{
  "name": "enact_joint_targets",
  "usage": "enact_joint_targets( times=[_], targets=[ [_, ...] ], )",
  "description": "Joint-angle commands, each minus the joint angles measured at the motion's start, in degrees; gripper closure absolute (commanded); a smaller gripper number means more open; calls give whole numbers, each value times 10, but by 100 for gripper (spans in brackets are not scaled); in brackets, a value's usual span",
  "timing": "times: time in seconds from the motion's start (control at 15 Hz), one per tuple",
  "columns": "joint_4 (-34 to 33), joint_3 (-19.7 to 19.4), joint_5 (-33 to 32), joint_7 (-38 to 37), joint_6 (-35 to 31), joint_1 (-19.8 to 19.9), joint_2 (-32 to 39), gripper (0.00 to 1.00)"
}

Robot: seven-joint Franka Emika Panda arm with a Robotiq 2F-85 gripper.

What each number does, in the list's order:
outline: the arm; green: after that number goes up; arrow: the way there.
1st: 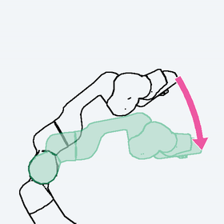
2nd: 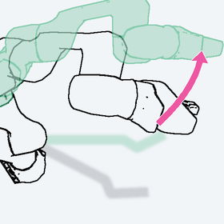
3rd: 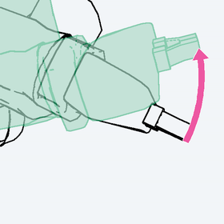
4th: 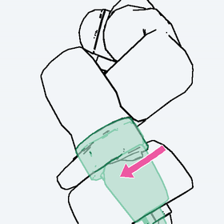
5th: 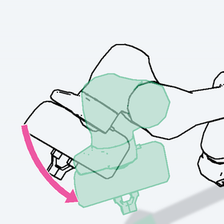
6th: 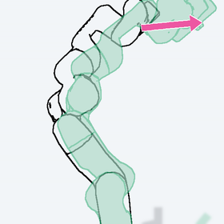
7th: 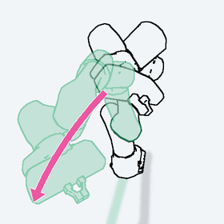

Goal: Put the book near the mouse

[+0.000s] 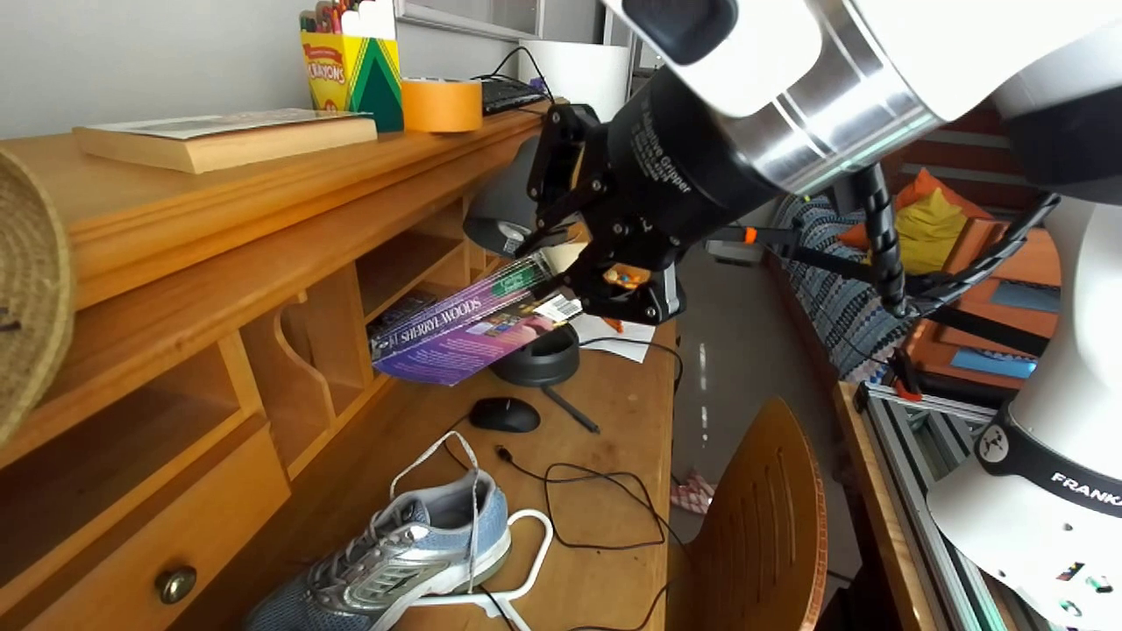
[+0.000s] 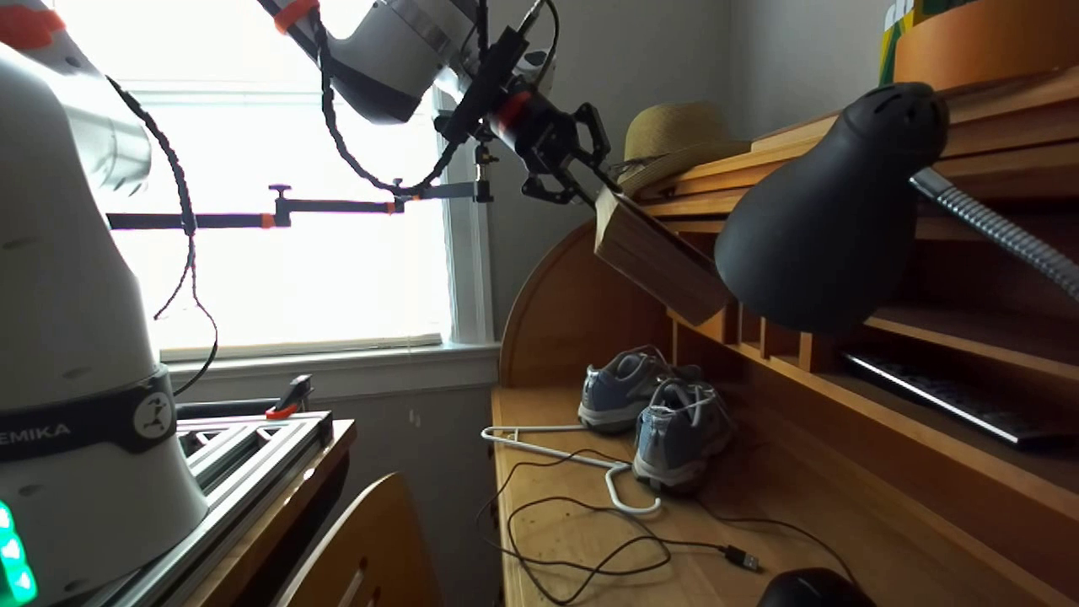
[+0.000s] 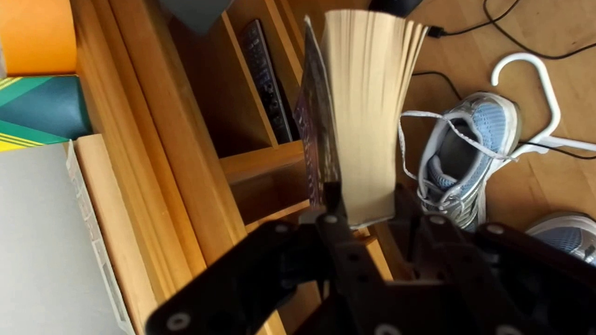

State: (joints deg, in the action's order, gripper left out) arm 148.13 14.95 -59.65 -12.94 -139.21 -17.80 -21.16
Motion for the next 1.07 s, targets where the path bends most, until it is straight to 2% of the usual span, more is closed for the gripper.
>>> enact_joint_targets(
  times=[0.0,0.27,0.33,0.67,1.0],
  targets=[
    [-3,12,-14,-21,-1,12,8,71],
    [-13,20,-37,-58,-1,19,34,71],
    [-14,20,-37,-58,-1,20,35,93],
    [17,35,-90,-155,22,35,60,93],
    [41,26,-174,-262,45,45,91,93]
  ],
)
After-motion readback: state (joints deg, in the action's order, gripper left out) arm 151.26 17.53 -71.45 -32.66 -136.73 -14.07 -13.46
